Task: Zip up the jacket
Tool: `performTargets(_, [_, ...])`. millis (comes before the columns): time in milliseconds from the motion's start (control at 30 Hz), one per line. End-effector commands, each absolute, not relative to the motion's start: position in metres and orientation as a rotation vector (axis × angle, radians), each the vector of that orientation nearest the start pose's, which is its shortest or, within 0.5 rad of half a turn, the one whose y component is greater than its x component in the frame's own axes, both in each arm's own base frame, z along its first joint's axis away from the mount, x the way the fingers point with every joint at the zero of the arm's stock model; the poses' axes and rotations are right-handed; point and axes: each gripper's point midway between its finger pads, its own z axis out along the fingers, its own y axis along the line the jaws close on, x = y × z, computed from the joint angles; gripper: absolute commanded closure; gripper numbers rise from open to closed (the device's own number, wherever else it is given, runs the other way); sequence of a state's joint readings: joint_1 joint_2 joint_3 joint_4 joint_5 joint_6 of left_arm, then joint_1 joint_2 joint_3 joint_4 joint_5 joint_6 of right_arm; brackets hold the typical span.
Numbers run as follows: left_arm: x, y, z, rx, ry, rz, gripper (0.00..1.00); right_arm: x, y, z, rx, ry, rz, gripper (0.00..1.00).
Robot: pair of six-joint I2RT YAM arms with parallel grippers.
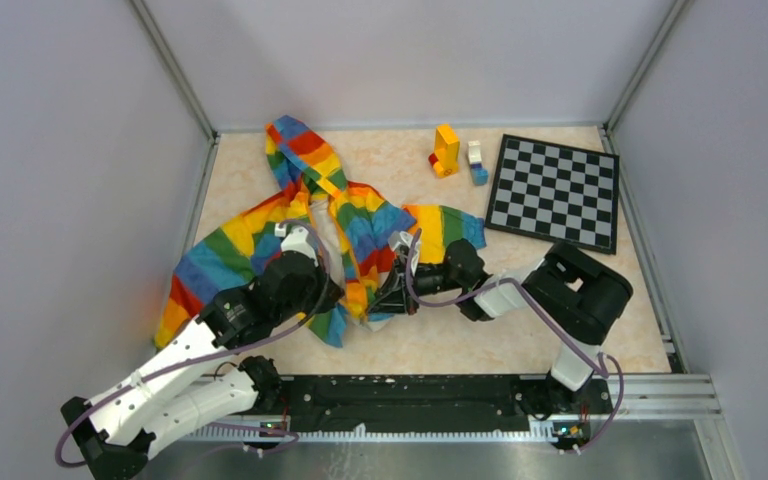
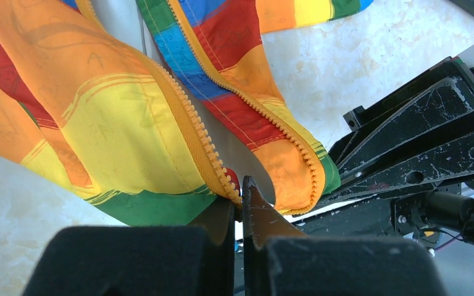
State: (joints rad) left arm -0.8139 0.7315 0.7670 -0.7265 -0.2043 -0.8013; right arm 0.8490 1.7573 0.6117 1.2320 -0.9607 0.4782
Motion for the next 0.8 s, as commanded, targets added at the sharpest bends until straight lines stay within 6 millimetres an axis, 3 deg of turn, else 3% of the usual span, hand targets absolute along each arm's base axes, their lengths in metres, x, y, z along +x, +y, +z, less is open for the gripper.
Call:
performTargets(0, [0.181,-0.171,0.194,-0.138,2.253,-0.627,1.00,0.148,0.403,0.170,-1.125,1.315,1.693,1.00])
performTargets(767, [0.196,-0.177,0.195,-0.170,2.206,-0.616,1.00,0.146,0.410,0.177,-1.101,1.303,1.729,1.00])
